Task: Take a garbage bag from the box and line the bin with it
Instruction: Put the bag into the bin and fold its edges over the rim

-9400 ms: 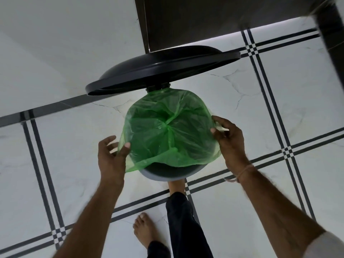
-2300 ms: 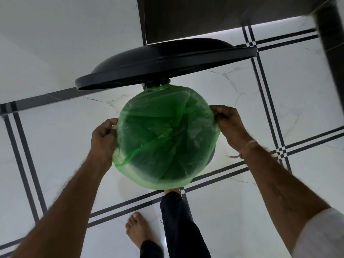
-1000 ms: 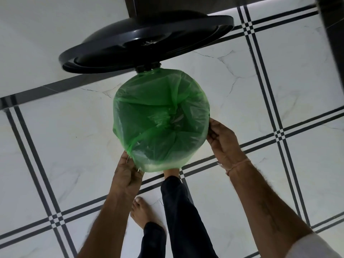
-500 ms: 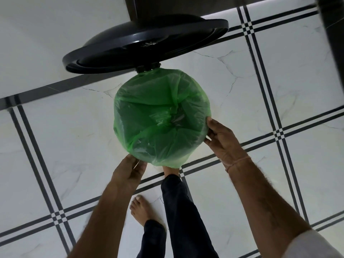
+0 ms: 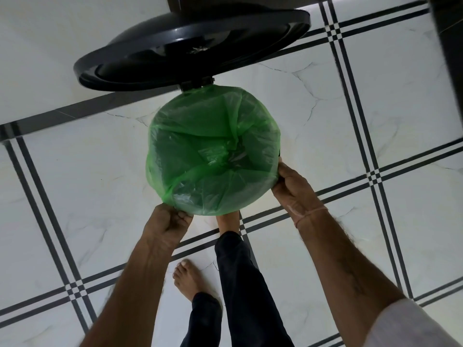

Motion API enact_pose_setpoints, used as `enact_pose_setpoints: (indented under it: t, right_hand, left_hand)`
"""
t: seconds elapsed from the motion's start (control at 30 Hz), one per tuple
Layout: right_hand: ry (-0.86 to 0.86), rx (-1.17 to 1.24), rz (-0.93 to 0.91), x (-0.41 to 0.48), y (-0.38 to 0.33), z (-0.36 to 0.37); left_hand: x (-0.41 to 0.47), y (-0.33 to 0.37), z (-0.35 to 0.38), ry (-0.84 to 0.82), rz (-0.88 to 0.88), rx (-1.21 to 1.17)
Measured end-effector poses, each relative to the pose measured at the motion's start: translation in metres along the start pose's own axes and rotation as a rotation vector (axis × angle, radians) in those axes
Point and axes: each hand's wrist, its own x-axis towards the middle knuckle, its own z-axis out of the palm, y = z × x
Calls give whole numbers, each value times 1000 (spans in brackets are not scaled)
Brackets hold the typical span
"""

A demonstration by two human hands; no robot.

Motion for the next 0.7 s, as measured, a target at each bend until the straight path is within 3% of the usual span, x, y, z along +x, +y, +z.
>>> enact_pose_setpoints:
  t: [0.17, 0.33, 0.53, 0.7]
  right_hand:
    - [39, -149, 51, -9, -9, -11]
    - [-128, -28, 69, -13, -9, -9]
    - [64, -358, 136, 2, -21, -3]
    - [72, -274, 76, 14, -21, 0]
  left_hand:
    - [-6, -5, -4, -99, 153, -90]
    - [-7, 5, -3, -79, 112, -32]
    - [-11, 16, 13, -9, 55, 134]
    - [-4, 23, 10, 62, 23, 209]
